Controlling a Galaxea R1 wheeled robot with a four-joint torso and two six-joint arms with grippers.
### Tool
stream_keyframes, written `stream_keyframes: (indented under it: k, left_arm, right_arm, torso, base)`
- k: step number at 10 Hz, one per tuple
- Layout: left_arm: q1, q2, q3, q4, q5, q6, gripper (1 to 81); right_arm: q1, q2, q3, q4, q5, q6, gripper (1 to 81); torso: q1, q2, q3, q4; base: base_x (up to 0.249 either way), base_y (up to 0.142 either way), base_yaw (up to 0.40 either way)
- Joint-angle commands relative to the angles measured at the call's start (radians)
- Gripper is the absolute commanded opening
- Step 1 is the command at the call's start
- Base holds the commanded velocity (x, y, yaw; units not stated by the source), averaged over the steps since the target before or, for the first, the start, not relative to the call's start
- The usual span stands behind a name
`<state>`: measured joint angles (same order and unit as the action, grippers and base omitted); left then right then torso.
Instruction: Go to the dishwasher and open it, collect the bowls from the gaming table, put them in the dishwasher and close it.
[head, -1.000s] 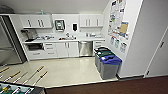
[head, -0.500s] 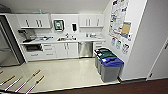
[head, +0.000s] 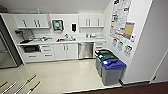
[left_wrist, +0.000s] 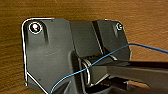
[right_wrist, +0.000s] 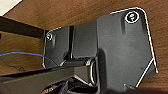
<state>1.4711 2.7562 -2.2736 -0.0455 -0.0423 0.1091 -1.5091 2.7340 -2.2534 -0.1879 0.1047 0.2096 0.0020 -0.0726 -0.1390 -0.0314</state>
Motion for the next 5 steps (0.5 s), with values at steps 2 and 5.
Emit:
stream_keyframes:
  k: [2, 5]
  left_arm:
    - [-0.045, -0.018, 0.012, -0.008, 0.055, 0.004, 81.1]
    - [-0.047, -0.016, 0.012, -0.008, 0.055, 0.004, 81.1]
  right_arm:
    - [0.048, -0.020, 0.019, -0.013, -0.046, -0.002, 81.1]
    - [0.048, -0.023, 0.017, -0.013, -0.046, -0.002, 81.1]
  torso:
    - [0.000, 0.000, 0.000, 0.000]
    - [0.000, 0.000, 0.000, 0.000]
  base:
    - [0.196, 0.000, 0.000]
    - [0.196, 0.000, 0.000]
